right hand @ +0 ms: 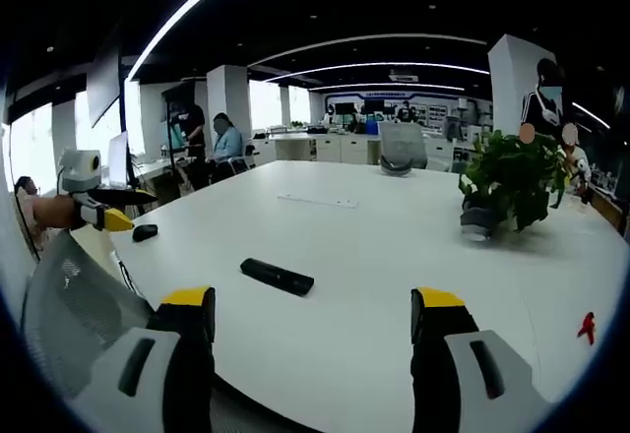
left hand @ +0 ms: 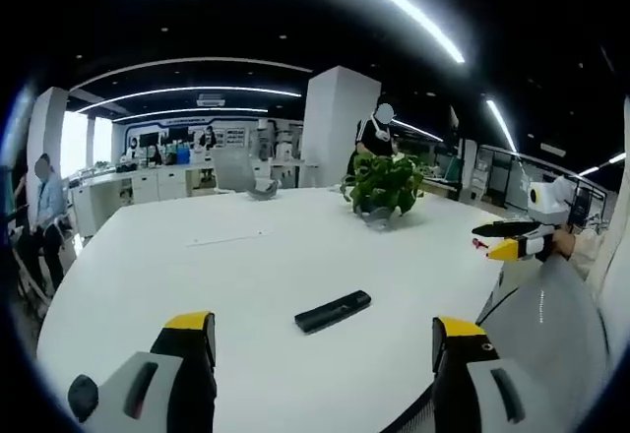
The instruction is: Press the specified remote control buttons in sequence, fully releasing each button before pressing the next.
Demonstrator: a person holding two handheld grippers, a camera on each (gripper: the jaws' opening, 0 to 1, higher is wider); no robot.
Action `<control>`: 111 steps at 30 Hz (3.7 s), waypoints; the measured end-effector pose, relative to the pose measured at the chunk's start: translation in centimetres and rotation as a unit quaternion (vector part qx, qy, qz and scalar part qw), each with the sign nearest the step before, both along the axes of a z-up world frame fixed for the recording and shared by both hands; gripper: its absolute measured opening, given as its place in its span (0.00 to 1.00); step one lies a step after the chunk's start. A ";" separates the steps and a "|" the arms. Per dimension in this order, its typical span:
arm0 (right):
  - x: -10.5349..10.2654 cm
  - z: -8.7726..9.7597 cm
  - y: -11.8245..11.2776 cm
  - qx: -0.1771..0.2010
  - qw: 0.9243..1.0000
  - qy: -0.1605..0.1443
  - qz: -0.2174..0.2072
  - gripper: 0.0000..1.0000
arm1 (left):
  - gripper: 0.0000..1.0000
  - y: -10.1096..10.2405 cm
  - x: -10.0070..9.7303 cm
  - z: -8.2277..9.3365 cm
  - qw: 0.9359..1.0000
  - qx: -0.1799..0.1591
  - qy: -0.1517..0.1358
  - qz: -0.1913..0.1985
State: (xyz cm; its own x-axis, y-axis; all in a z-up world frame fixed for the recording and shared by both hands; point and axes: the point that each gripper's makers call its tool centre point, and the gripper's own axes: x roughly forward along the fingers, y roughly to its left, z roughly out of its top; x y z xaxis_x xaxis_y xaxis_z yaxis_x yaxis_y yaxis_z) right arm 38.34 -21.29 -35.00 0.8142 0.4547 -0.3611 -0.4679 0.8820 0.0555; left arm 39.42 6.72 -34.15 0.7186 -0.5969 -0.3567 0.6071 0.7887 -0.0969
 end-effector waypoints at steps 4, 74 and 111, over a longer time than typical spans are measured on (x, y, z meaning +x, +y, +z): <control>0.0 0.0 0.0 -0.003 1.000 0.000 0.000 0.83 | 0.95 -0.9 0.3 -0.3 0.998 0.037 0.006 -0.043; -0.8 -3.4 -0.3 -0.069 0.995 0.066 0.023 0.58 | 0.48 -7.0 10.7 -15.6 0.844 0.390 0.153 -0.336; -1.0 -4.5 -1.1 -0.071 0.992 0.101 0.010 0.56 | 0.29 -8.3 12.6 -17.5 0.830 0.397 0.174 -0.350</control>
